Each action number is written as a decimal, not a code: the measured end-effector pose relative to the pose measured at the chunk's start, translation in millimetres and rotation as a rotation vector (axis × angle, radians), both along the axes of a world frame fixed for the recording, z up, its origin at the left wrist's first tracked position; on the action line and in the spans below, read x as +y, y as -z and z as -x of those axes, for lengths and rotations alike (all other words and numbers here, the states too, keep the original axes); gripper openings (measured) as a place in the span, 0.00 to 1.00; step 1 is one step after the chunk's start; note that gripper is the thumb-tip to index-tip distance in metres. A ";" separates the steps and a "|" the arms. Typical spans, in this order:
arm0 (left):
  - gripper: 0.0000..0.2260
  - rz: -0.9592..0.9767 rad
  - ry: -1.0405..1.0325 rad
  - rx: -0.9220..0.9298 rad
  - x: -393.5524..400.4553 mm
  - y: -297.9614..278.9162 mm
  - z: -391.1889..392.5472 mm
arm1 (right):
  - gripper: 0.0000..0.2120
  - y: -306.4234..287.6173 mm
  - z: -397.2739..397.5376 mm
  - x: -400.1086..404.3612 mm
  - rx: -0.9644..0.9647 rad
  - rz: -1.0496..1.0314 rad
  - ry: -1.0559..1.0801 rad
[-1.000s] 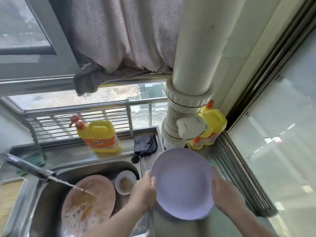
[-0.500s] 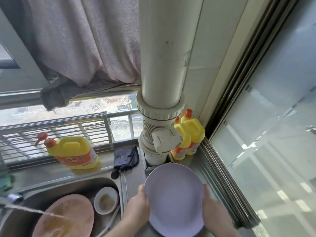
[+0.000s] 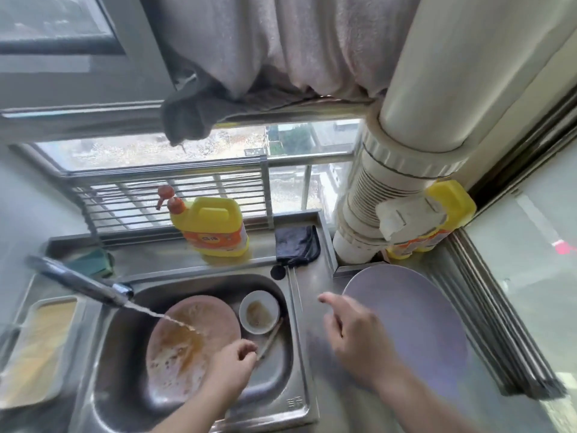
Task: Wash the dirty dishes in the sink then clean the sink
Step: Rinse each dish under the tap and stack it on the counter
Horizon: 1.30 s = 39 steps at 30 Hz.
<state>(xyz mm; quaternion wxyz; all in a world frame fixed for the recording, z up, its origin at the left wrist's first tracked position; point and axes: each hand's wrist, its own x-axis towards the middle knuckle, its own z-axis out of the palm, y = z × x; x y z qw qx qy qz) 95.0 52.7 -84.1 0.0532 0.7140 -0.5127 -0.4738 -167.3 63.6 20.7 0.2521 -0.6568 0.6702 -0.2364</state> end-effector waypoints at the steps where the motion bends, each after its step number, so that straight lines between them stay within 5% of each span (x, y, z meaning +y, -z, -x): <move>1: 0.12 -0.018 -0.009 -0.059 0.5 10.0 -23.6 | 0.18 9.9 -26.0 -7.5 -0.048 -0.029 -0.044; 5: 0.09 -0.144 -0.168 -0.272 -2.6 46.6 -105.5 | 0.15 78.2 -117.9 -37.8 -0.063 -0.345 -0.137; 8: 0.28 -0.283 -0.394 -0.370 -3.7 70.0 -147.6 | 0.10 132.5 -164.2 -52.1 0.069 -0.652 -0.199; 10: 0.37 -0.368 -0.585 -0.172 -1.9 79.6 -160.3 | 0.13 166.7 -184.4 -55.4 0.113 -0.765 -0.207; 13: 0.18 -0.488 -0.812 0.187 -1.6 86.4 -161.2 | 0.18 205.4 -208.3 -55.1 0.077 -0.827 -0.081; 17: 0.13 -0.416 -0.886 0.197 -1.6 98.8 -161.8 | 0.17 224.4 -227.6 -53.2 0.085 -0.779 0.095; 22: 0.13 -0.480 -0.897 0.131 -0.6 100.8 -167.4 | 0.20 198.9 -225.4 -52.4 0.217 -0.782 -0.009; 25: 0.03 -0.479 -0.846 0.092 0.3 90.2 -166.6 | 0.21 171.2 -221.7 -50.1 0.132 -0.793 0.020; 27: 0.05 -0.454 -0.812 0.097 2.2 85.0 -169.4 | 0.17 148.0 -219.9 -52.0 0.045 -0.782 0.091; 36: 0.14 -0.576 -1.013 0.546 -14.2 17.0 -172.8 | 0.34 37.0 -218.1 -61.5 -0.027 -0.752 0.175; 39: 0.15 -0.657 -1.035 0.649 -20.0 -9.9 -169.4 | 0.28 11.2 -211.4 -57.0 0.065 -0.681 0.180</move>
